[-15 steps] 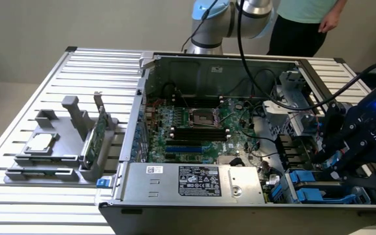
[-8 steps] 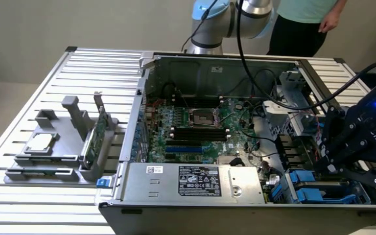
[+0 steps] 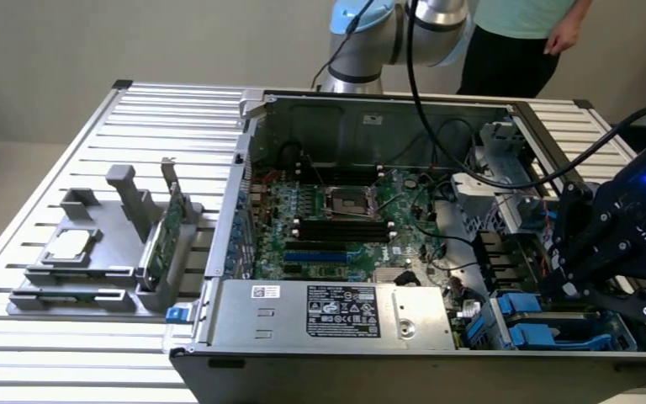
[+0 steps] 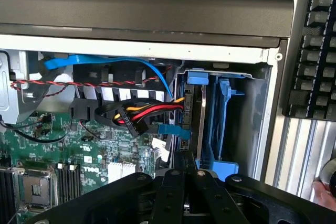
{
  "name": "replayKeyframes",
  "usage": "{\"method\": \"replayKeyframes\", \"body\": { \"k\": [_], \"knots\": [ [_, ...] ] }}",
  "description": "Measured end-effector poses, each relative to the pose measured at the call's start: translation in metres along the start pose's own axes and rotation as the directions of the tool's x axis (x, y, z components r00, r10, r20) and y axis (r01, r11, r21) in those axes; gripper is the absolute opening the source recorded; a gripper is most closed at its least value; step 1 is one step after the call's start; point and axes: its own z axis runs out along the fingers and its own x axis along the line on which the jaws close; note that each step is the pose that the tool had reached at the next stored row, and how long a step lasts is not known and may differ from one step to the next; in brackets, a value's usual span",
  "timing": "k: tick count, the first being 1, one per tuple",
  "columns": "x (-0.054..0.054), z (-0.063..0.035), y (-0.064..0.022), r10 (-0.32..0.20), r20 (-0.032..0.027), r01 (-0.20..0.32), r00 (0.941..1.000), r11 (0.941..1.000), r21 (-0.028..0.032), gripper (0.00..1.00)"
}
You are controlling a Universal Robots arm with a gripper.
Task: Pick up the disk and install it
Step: 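Insert the second disk wire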
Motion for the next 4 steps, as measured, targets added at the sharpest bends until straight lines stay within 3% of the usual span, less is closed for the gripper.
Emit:
{"method": "replayKeyframes", "body": {
  "k": [4],
  "knots": [
    [0.0,0.0,0.0,0.0,0.0,0.0,1.0,1.0,0.0,0.11]
  ]
}}
